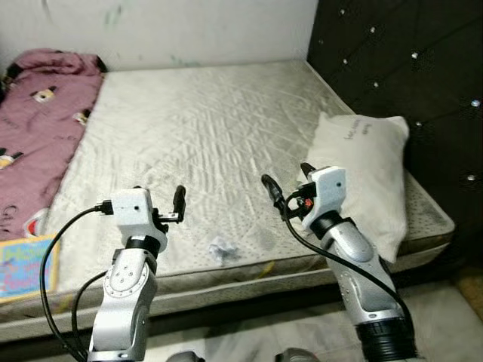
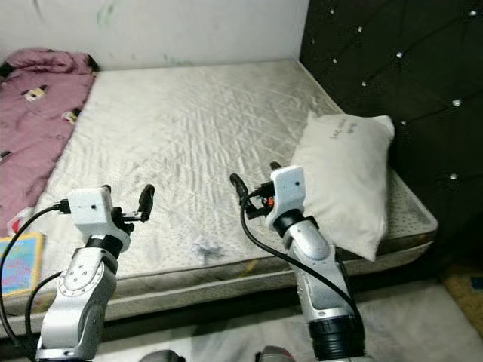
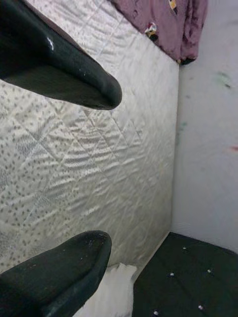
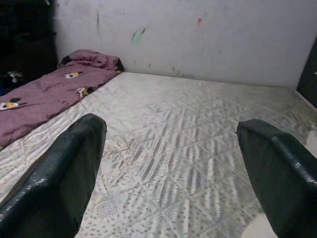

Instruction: Clean up the room

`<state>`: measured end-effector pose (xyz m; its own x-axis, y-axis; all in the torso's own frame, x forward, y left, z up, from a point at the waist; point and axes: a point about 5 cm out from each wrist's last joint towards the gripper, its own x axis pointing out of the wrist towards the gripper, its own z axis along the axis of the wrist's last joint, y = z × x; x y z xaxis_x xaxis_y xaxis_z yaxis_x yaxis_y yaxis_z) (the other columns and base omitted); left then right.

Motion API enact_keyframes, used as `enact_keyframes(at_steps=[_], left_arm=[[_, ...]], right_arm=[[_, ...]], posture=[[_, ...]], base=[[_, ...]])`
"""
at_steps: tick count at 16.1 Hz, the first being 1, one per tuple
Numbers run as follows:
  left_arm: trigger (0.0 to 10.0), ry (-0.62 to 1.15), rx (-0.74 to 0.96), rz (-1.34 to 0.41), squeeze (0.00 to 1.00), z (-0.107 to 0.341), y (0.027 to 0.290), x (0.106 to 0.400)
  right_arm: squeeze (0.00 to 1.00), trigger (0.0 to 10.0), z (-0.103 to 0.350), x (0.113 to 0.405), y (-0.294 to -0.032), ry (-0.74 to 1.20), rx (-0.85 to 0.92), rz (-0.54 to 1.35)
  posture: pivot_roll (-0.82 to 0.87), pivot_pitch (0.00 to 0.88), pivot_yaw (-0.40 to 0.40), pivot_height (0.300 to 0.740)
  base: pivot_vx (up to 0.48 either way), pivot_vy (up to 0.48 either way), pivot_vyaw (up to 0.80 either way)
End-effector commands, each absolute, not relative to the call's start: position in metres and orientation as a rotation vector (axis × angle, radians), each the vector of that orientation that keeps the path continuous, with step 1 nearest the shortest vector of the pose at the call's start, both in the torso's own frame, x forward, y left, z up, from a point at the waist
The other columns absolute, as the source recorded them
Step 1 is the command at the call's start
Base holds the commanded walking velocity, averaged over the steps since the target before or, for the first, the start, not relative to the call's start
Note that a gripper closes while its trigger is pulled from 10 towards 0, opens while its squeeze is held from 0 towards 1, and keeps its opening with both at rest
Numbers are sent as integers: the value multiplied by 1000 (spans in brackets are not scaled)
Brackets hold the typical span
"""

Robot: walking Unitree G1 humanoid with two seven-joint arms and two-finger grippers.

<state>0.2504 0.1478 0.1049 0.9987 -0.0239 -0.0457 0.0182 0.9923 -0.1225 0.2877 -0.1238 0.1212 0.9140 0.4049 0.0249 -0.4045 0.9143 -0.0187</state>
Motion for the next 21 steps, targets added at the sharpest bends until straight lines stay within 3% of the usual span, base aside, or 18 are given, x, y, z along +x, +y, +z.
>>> enact_keyframes(at_steps=[1, 3, 13, 21], left_arm=[[10000, 52, -134, -21, 0, 104, 144, 252], [10000, 39, -146, -14, 0, 105, 146, 251], [10000, 11, -162, -70, 0, 108, 145, 248], [10000, 15, -159, -77, 0, 107, 144, 249]], right_arm=[[0, 10000, 121, 288, -132, -26, -22, 388], [0, 10000, 121, 288, -132, -26, -22, 385], [0, 10000, 122, 288, -131, -35, -46, 402], [0, 10000, 122, 289, -132, -33, -46, 399]], posture=[[-88, 0, 11, 740], [-88, 0, 12, 740], [-88, 0, 9, 740], [-87, 0, 7, 740]], base=[[0, 480, 0], [0, 450, 0], [0, 0, 0], [272, 0, 0]])
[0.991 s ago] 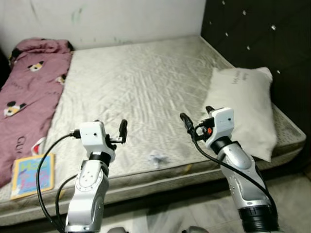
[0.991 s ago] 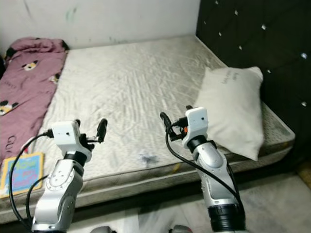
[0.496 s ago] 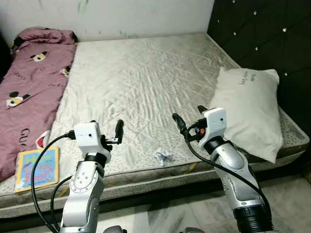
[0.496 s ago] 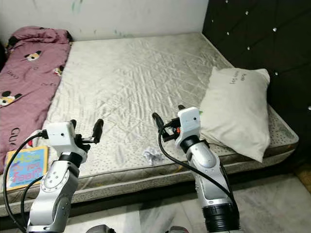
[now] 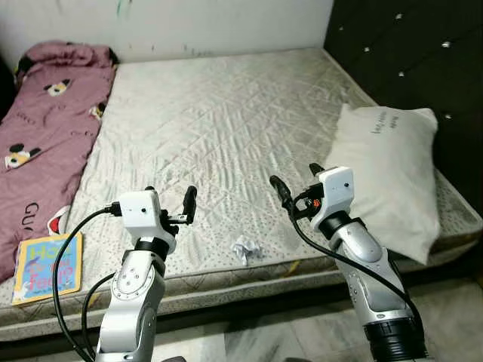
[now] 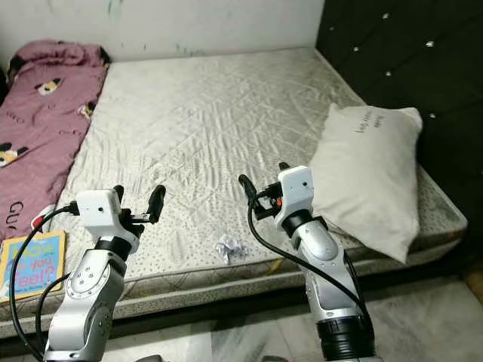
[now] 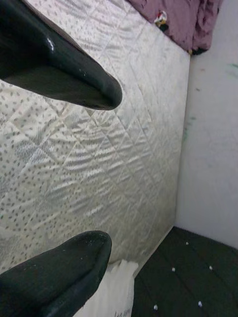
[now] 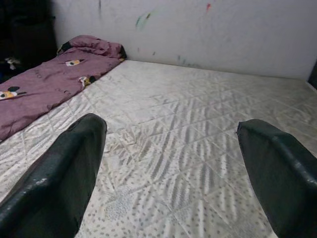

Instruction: Clean up the room

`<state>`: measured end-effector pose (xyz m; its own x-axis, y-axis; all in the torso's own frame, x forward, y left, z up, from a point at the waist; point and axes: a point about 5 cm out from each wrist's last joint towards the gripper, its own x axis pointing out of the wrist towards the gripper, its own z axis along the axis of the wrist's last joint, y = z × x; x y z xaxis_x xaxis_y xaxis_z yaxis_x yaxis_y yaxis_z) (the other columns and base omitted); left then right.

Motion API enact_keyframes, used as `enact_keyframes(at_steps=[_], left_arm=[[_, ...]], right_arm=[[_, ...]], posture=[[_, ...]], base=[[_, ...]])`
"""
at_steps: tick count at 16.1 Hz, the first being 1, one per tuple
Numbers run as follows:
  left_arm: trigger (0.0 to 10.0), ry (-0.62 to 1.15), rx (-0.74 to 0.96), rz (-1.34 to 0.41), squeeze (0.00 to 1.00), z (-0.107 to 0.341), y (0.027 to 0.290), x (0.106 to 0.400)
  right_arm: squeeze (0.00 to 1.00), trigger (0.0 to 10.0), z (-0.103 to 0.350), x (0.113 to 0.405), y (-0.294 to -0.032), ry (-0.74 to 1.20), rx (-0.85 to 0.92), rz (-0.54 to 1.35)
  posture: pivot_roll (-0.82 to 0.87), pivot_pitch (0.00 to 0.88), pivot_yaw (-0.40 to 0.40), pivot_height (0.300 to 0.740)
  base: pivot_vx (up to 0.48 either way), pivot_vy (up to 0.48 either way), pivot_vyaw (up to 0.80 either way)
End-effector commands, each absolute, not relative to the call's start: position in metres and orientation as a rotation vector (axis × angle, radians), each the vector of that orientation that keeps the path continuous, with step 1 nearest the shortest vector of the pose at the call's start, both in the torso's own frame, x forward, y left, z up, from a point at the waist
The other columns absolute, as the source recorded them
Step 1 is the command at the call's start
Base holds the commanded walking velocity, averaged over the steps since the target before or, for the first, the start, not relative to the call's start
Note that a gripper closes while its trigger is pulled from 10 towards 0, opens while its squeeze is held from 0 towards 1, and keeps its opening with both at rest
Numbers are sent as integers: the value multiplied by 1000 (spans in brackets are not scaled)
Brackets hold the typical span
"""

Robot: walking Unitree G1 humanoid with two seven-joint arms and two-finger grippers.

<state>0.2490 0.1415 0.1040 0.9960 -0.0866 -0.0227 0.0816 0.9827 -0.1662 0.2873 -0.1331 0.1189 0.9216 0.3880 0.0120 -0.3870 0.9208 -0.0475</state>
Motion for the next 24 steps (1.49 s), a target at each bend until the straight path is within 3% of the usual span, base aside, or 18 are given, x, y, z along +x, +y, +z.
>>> enact_keyframes(at_steps=[1, 7, 12, 24], left_arm=[[10000, 15, -159, -77, 0, 108, 144, 249], [10000, 28, -142, -70, 0, 106, 144, 250], [10000, 22, -144, -72, 0, 107, 144, 250], [10000, 34, -157, -76, 0, 106, 142, 250]], right_arm=[[0, 10000, 122, 290, -132, -33, -47, 399], [0, 10000, 120, 288, -133, -31, -52, 396], [0, 10000, 121, 288, -133, -38, -57, 396], [0, 10000, 120, 289, -135, -28, -45, 380]], posture=[[-88, 0, 7, 740], [-90, 0, 8, 740], [-91, 0, 9, 740], [-93, 0, 11, 740]], base=[[270, 0, 0], [42, 0, 0], [0, 0, 589], [248, 0, 33]])
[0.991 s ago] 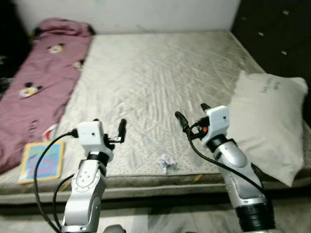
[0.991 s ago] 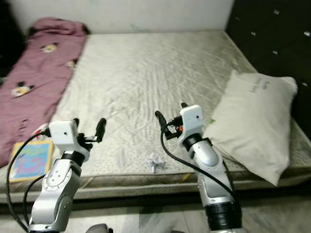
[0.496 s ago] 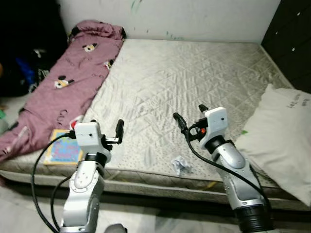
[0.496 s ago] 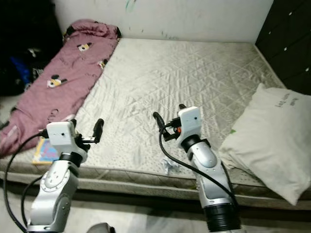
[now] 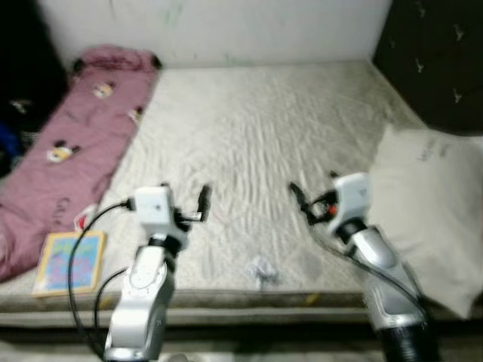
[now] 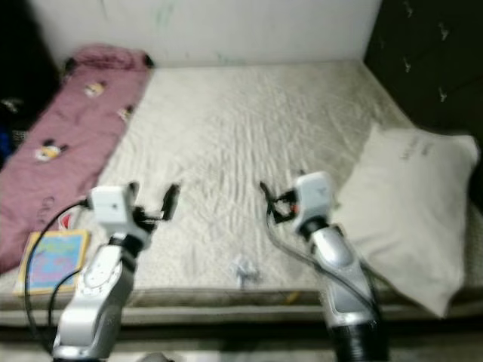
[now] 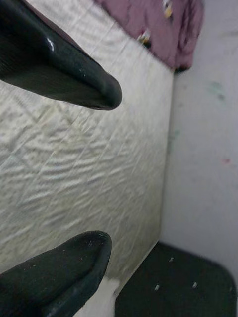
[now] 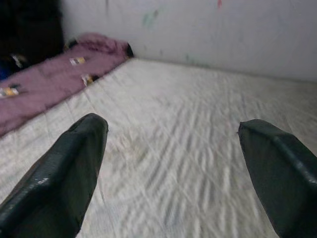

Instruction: Clean up the room

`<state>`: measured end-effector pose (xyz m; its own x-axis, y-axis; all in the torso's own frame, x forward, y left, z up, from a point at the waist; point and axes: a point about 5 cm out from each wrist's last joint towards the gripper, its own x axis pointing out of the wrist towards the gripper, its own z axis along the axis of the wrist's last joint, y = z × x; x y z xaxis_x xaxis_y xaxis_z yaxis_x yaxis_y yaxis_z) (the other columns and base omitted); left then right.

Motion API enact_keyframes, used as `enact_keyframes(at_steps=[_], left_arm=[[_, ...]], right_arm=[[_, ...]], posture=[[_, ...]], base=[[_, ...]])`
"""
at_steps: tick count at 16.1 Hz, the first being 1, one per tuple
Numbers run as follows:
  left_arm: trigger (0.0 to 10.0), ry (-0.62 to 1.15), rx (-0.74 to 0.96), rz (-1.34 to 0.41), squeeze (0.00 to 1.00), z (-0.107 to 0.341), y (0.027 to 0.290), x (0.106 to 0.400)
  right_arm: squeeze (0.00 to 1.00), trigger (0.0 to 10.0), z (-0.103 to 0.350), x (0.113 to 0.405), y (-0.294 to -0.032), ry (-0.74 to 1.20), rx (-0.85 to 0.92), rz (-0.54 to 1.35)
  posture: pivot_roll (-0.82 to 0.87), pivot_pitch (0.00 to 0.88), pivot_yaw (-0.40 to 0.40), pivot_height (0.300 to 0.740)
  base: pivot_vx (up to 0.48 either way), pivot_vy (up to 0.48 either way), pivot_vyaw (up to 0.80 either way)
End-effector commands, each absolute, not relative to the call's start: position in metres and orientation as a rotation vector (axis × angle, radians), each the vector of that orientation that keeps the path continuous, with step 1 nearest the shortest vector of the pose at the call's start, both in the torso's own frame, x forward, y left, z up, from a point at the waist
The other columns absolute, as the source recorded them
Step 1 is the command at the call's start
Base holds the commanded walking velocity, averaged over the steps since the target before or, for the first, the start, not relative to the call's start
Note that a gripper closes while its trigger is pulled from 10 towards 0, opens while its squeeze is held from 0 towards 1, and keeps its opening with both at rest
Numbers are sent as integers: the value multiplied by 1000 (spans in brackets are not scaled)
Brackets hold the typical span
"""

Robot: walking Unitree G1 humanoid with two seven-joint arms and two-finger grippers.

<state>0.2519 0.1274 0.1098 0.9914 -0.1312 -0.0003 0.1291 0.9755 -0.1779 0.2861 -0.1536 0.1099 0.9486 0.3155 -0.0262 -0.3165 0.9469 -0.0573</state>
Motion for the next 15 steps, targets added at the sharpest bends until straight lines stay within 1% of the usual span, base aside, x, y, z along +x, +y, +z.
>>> enact_keyframes(at_steps=[1, 8, 15], left_arm=[[10000, 37, -165, -71, 0, 105, 142, 250], [10000, 70, -178, -33, 0, 101, 143, 251], [10000, 59, -190, -45, 0, 103, 142, 252]], right_arm=[[0, 10000, 120, 289, -135, -28, -44, 379], [0, 10000, 118, 291, -137, -16, -41, 370], [0, 10000, 117, 292, -137, -8, -39, 367]], posture=[[-93, 0, 11, 740], [-87, 0, 3, 740], [-88, 0, 2, 740]], base=[[0, 0, 0], [0, 0, 0], [0, 480, 0]])
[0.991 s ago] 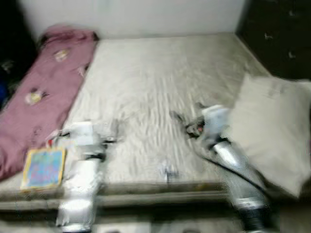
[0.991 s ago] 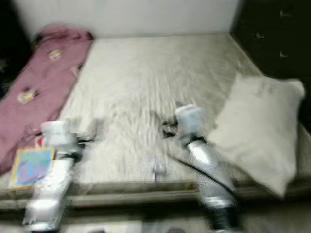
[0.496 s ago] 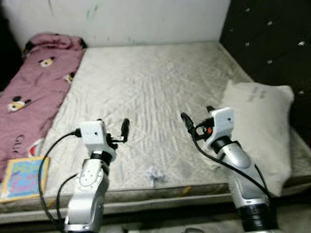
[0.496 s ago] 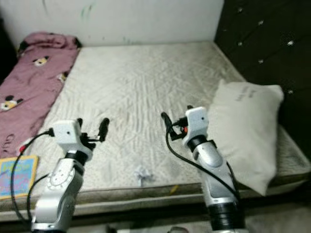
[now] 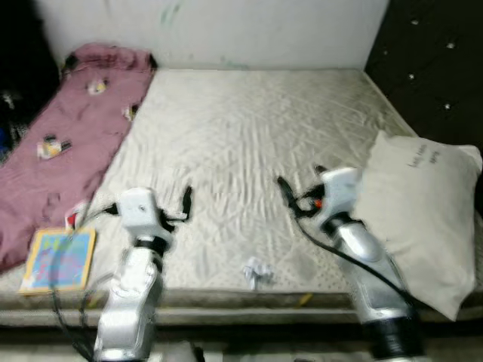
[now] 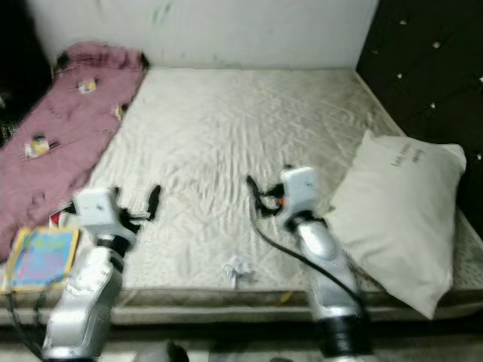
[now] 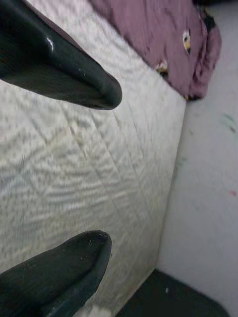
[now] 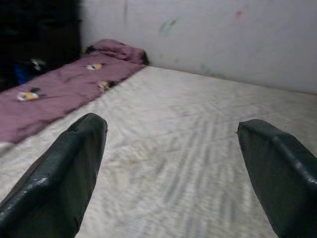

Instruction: Clean up the room

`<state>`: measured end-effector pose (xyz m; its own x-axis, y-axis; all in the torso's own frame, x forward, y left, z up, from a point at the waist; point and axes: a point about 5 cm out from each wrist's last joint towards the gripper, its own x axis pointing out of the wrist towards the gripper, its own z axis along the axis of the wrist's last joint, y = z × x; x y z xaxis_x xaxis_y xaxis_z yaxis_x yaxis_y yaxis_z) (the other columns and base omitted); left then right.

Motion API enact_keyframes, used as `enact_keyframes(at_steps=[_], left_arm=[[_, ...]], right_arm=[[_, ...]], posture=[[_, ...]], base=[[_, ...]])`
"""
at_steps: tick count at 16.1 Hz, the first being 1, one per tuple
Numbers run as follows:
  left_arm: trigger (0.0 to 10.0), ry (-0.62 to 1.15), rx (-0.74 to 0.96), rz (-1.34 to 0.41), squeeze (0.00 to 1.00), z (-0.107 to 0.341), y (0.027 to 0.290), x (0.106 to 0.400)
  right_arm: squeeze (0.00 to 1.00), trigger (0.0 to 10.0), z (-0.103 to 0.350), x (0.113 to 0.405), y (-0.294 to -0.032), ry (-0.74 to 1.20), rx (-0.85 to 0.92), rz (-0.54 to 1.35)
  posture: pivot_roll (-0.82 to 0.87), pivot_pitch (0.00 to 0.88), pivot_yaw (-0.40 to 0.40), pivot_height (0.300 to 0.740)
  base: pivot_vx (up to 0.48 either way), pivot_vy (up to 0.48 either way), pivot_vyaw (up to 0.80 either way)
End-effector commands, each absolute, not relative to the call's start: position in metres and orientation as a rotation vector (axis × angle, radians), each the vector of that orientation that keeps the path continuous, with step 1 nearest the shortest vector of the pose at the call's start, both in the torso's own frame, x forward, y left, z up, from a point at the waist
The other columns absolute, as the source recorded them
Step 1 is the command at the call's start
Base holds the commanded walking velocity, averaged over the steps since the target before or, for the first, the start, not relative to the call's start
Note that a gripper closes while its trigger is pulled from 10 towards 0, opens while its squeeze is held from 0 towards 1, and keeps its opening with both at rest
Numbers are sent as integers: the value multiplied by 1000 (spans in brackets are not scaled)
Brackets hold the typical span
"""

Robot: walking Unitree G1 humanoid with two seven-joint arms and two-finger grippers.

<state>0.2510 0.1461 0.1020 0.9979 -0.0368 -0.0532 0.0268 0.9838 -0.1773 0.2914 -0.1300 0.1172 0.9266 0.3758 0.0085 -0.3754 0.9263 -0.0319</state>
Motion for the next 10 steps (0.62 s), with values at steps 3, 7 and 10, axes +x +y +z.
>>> enact_keyframes(at_steps=[3, 7, 10], left_arm=[[10000, 57, -192, -45, 0, 104, 143, 253], [10000, 39, -155, -8, 0, 107, 147, 253], [10000, 47, -160, -10, 0, 105, 148, 251]], right_arm=[[0, 10000, 117, 292, -137, -7, -36, 364], [0, 10000, 116, 292, -136, 0, -8, 348], [0, 10000, 114, 291, -137, 17, 32, 325]], posture=[[-90, 0, 2, 740], [-84, 0, 6, 740], [-82, 0, 14, 740]], base=[[0, 480, 0], [0, 120, 0], [0, 0, 0]])
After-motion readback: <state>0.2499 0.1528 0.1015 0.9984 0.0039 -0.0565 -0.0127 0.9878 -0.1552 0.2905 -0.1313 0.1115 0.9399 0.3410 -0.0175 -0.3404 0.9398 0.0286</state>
